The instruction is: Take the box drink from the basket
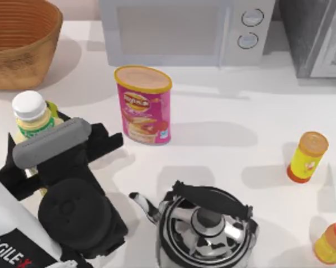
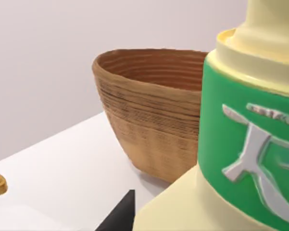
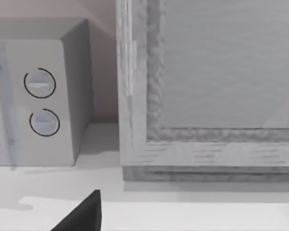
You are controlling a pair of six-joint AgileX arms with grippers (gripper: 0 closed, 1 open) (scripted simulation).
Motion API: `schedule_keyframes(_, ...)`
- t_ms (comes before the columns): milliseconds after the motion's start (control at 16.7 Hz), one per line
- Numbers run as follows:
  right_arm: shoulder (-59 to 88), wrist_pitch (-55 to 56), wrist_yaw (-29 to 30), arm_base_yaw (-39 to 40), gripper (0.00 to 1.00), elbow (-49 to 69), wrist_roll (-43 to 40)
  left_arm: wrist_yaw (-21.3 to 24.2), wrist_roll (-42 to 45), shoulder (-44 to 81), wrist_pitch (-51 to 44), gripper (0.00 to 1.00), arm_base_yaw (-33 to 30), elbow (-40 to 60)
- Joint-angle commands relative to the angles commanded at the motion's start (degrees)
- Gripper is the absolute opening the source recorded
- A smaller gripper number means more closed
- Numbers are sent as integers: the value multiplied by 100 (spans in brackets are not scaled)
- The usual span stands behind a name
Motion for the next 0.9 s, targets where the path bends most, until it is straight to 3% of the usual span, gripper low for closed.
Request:
schedule_keyframes(540, 0, 0, 0, 0, 100, 0, 0, 0, 0, 0, 0, 98, 0, 0)
schedule_keyframes(900, 0, 0, 0, 0, 100, 0, 0, 0, 0, 0, 0, 100, 0, 0)
